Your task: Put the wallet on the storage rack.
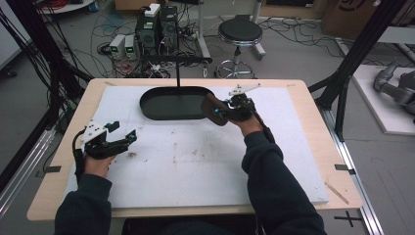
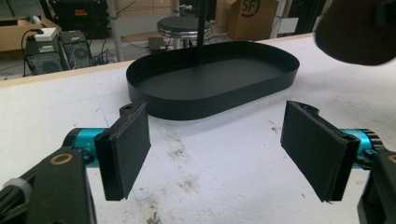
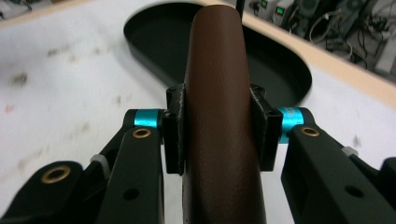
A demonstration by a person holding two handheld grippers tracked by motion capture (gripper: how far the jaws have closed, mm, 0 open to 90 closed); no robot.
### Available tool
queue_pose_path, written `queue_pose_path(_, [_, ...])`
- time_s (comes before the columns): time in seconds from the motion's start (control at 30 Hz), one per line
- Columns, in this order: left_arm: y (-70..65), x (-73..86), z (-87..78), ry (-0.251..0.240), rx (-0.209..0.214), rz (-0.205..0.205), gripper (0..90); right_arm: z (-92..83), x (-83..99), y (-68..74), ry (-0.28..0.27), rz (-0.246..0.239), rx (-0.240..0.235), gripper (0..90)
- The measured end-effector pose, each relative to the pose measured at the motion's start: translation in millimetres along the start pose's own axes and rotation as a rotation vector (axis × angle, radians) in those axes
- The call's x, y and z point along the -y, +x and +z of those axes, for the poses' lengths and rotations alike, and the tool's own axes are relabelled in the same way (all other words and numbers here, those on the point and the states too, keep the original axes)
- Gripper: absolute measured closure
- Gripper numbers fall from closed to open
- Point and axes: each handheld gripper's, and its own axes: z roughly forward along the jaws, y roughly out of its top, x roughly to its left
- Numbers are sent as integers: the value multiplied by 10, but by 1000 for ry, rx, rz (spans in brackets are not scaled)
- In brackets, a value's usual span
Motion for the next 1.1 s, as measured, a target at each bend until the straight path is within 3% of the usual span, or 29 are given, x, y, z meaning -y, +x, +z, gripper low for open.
queue_pose_path(0.27, [18,3,-4,-2,-3,-1,239,544,-374,5,8,-48,45,636])
queue_pose_path(0.4, [30,6,-4,-4,-5,-8,239,767,-477,-33,18,-20,51,636])
queue_pose_path(0.47, [33,9,-1,-5,-4,-9,239,879,-505,-36,-5,-14,66,636])
queue_pose_path(0.67, [36,10,3,-6,-1,-10,239,1160,-530,-21,33,34,26,636])
queue_pose_path(0.77, [37,10,2,-4,0,-9,240,1286,-491,-14,10,95,-6,636])
queue_pose_path(0.87, [40,12,4,-4,1,-9,239,1380,-422,-28,27,145,-30,635])
queue_pose_path(1.0, [50,11,-5,-6,-1,-11,239,1433,-363,-53,60,174,7,613])
queue_pose_path(1.1, [57,11,-6,-7,-5,-10,239,1393,-371,-88,65,163,53,548])
